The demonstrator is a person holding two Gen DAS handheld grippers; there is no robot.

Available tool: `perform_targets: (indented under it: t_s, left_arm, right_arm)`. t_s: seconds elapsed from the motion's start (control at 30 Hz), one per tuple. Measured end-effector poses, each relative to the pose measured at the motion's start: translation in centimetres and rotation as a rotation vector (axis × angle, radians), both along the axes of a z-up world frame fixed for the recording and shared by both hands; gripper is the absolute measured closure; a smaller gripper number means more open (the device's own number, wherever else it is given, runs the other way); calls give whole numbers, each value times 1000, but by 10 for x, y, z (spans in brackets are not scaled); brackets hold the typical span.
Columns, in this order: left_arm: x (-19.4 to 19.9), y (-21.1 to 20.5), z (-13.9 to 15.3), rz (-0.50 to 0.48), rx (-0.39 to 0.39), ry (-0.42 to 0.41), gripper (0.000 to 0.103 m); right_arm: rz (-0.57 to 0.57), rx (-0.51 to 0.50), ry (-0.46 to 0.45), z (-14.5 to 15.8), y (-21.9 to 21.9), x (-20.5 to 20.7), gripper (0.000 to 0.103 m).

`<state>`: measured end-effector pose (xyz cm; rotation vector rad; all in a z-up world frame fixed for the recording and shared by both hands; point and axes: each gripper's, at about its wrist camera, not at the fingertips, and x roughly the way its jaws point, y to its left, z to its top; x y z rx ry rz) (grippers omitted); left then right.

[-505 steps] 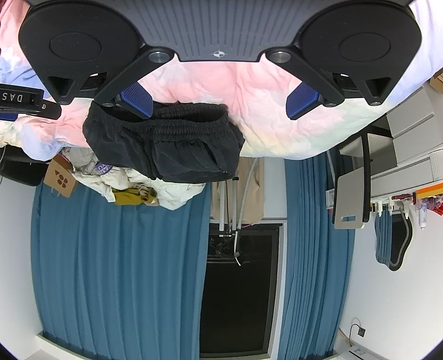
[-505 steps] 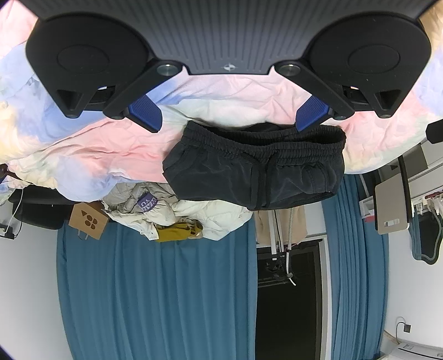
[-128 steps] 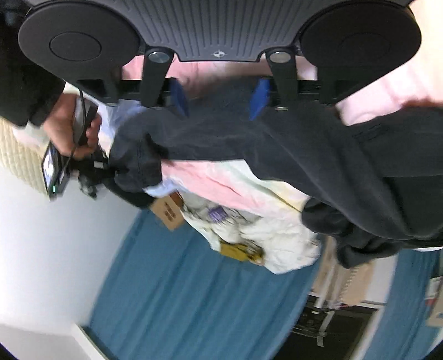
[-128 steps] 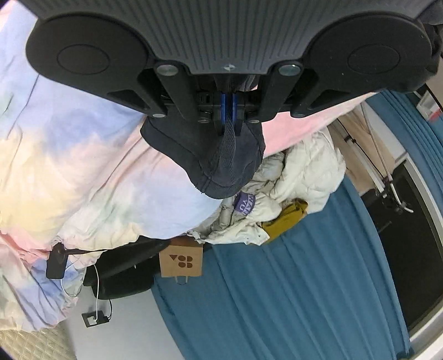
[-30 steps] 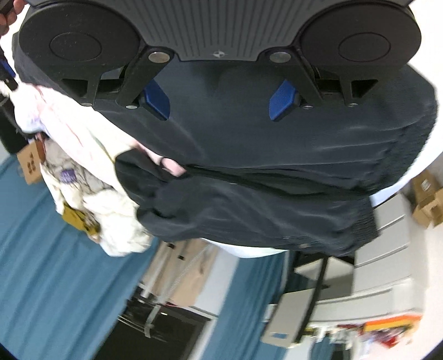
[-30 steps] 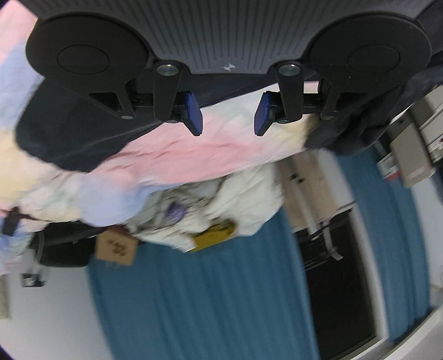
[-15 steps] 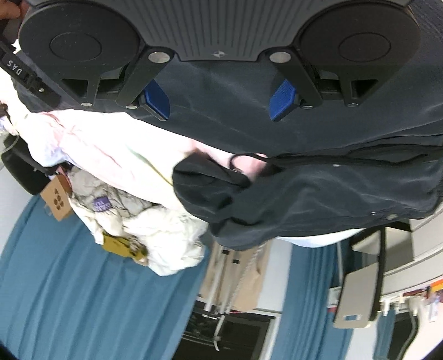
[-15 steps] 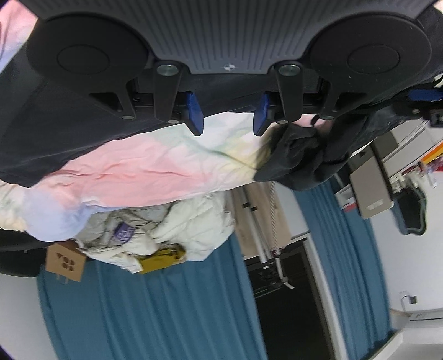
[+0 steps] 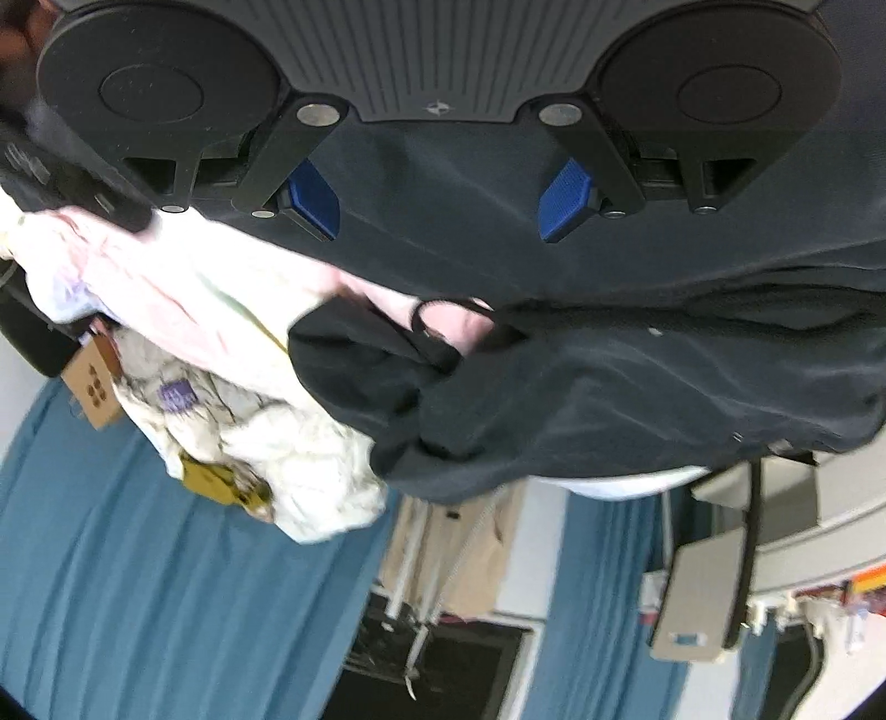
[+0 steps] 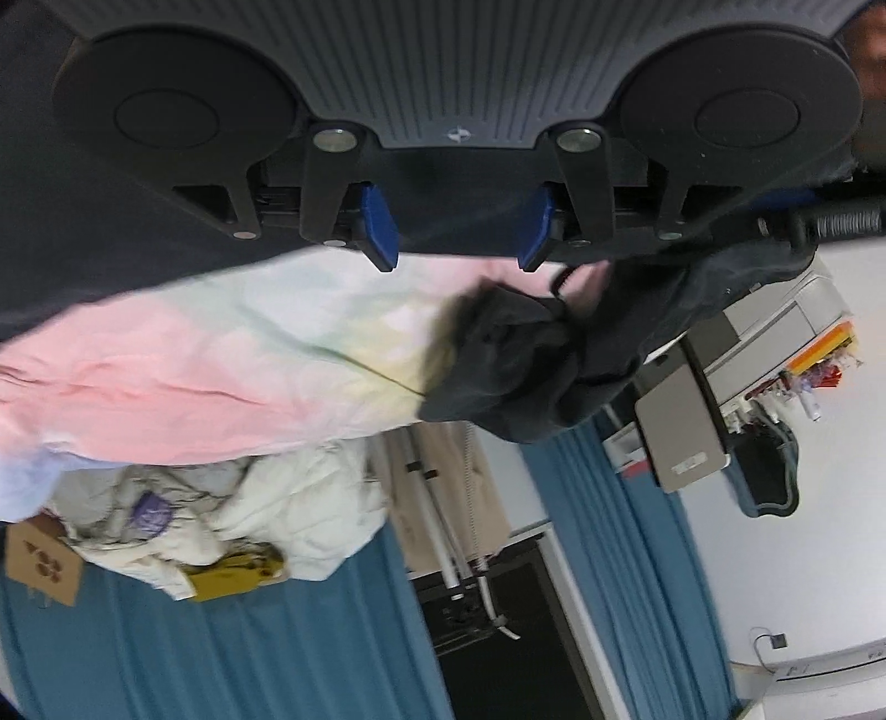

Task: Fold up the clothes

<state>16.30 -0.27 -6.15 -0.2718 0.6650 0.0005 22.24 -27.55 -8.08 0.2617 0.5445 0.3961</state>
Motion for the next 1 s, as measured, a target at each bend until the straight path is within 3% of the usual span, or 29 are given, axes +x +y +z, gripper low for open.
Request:
perform_targets:
  t_s: [0.17, 0.37, 0.47, 0.57, 0.6, 0.87, 1.0]
  left_arm:
    - [5, 8, -17, -28, -44, -31, 22]
    - [13, 29, -38, -47, -281, -11, 22]
    - [18, 41, -47, -39, -339, 0, 22]
    - [25, 51, -55, -16, -375, 18, 22]
    - [27, 54, -56, -12, -387, 22, 22]
    - [21, 62, -51, 4, -429, -10, 22]
    - [16, 62, -42, -5, -432, -34, 22]
  right_arm:
    - [32, -20, 24, -9, 40, 58, 44]
    - [13, -38, 106, -38, 81, 136, 43]
    - [14, -129, 126, -46, 104, 161, 58]
    - [-1, -161, 140, -44, 115, 170, 92]
    - [-27, -174, 141, -40, 116, 170, 98]
    - [-191, -357, 50, 19, 79, 156, 100]
    - [-263, -499, -2, 51, 46, 144, 100]
